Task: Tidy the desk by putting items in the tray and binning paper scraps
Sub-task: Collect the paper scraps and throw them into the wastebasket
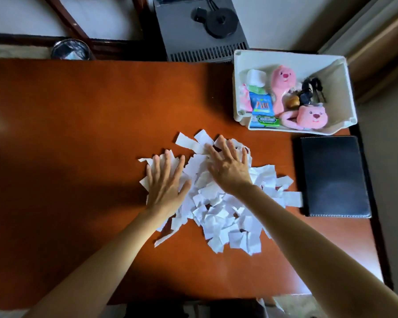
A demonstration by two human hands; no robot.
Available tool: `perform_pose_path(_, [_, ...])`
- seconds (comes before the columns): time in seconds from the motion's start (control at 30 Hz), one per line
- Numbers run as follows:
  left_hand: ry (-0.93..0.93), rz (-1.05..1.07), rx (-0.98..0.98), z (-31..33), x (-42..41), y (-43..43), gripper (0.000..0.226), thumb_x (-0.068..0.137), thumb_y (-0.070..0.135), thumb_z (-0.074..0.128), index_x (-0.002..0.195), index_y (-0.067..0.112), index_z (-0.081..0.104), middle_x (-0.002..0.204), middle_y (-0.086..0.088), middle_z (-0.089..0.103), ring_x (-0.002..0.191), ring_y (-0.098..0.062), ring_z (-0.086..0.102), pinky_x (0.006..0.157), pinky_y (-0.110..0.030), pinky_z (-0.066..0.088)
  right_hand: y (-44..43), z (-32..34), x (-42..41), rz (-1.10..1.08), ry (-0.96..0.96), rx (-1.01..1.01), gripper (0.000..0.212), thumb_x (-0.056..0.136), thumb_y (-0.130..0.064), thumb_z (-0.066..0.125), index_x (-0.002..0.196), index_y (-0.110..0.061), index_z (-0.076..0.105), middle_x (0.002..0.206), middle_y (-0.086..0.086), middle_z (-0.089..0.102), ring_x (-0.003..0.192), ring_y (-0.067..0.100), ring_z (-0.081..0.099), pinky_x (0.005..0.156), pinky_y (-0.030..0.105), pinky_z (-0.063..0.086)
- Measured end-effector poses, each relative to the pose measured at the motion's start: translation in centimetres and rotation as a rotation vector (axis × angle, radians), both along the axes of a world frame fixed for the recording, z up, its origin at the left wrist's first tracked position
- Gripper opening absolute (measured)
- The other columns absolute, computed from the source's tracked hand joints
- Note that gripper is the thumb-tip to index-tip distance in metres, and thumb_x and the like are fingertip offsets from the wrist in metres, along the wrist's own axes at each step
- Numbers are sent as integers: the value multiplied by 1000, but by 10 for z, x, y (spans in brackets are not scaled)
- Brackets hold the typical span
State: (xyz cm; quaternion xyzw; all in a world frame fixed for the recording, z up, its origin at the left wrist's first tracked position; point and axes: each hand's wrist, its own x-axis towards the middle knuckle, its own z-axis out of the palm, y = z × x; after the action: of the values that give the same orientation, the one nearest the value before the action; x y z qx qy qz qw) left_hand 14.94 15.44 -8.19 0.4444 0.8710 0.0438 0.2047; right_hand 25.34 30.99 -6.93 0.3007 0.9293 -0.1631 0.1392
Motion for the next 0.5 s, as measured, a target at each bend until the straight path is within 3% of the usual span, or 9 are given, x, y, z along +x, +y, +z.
perform_pose_path(0.1, [87, 5, -11, -5, 22, 19, 69, 93, 57, 2, 142, 20, 33, 150, -21, 31, 135, -48, 30, 106, -63, 23, 11, -1, 25, 0, 24, 15, 51, 99, -39, 26, 148, -30, 11, 159, 6, -1, 147, 29, -1, 115, 55, 1])
perform_pose_path(0.23, [51, 31, 10, -6, 50, 42, 78, 87, 62, -6, 148, 23, 23, 157, -15, 13, 144, -40, 11, 114, -55, 4, 24, 1, 52, -16, 56, -1, 52, 99, -37, 27, 148, -26, 14, 158, 8, 1, 146, 30, 2, 115, 55, 3])
perform_pose_path(0.33, [82, 44, 42, 1, 66, 50, 82, 83, 66, -11, 149, 25, 13, 158, -14, 6, 145, -38, 6, 115, -55, 2, 32, 9, 68, -16, 122, -13, 52, 99, -35, 30, 148, -22, 17, 159, 10, 2, 147, 31, 1, 116, 53, 4])
perform_pose_path(0.5, [150, 208, 98, 31, 88, 38, 64, 90, 51, 14, 149, 27, 10, 158, -14, 6, 145, -38, 8, 114, -58, 8, 19, 19, 97, 19, 286, 31, 45, 98, -26, 37, 141, -15, 36, 155, 19, 17, 145, 36, 10, 115, 56, 10])
